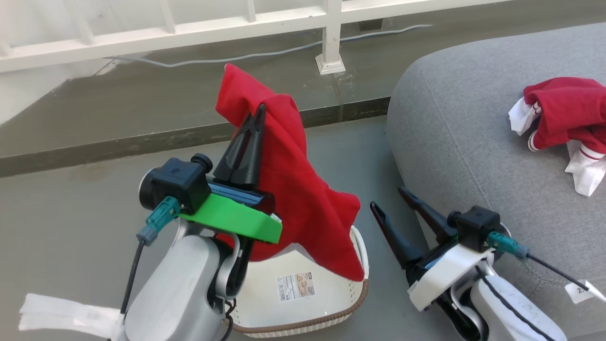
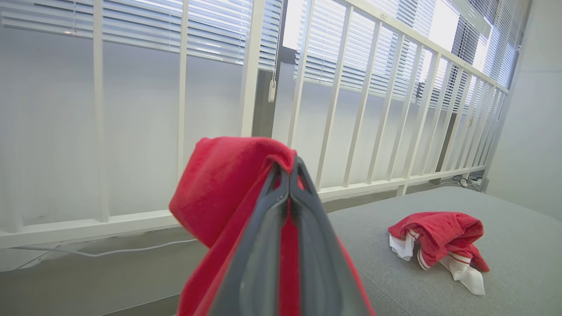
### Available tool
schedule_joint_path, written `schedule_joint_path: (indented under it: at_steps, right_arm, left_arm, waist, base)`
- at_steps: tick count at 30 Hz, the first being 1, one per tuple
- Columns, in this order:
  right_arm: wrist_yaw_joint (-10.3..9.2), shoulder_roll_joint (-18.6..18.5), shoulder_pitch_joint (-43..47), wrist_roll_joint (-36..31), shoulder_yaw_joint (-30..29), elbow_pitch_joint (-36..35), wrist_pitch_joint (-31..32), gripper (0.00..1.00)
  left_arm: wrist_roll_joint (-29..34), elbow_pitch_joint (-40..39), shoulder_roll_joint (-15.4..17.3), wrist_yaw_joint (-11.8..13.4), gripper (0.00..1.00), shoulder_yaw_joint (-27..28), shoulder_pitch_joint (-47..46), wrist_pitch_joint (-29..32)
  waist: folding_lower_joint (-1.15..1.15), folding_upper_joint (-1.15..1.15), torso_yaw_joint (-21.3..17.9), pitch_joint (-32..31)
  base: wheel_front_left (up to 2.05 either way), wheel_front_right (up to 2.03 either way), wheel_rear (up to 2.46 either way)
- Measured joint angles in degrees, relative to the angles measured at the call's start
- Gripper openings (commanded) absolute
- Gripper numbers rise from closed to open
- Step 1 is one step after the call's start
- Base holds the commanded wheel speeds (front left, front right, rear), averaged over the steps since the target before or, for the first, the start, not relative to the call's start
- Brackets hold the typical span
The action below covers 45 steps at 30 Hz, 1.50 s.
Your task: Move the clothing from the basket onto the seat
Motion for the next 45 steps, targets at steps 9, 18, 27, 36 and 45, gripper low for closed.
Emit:
schedule_joint_path:
  at_steps: [9,18,27,36,45]
  right_arm:
    - [-0.05,1.14,1.00,0.10,0.64,-2.02,0.08,1.00]
    - [-0.07,1.51,1.01,0.11,1.16,-7.39,0.07,1.00]
    - [-0.07,1.69,0.99,0.11,3.30,-12.41,0.62,1.00]
    - [-0.05,2.99,0.93,0.54,9.58,-16.97,3.14,1.00]
    - [-0.05,1.78,0.82,0.27,11.28,-13.69,4.64,1.00]
  left_arm:
    - [0.46,-3.86,0.03,-0.51,0.00,-1.82,1.77,-0.01]
    - [0.64,-6.22,0.04,-0.49,0.00,-3.18,3.27,-0.01]
    - [1.07,-7.19,0.05,-0.45,0.00,-4.03,4.72,-0.01]
    - [1.24,-8.09,0.12,-0.44,0.00,-5.33,5.30,-0.01]
    - [1.41,-9.04,0.19,-0.44,0.00,-6.99,5.30,-0.01]
  waist:
    - [0.00,0.00,-0.32,-1.39]
    - [0.00,0.00,-0.57,-2.30]
    - [0.00,0.00,-0.26,-2.60]
    - [0.00,0.00,0.42,-2.82]
    - [0.00,0.00,1.56,-2.91]
  base:
    - [0.00,0.00,0.00]
    - [0.00,0.00,0.00]
    - [0.00,0.00,0.00]
    - [0.00,0.00,0.00]
    - [0.00,0.00,0.00]
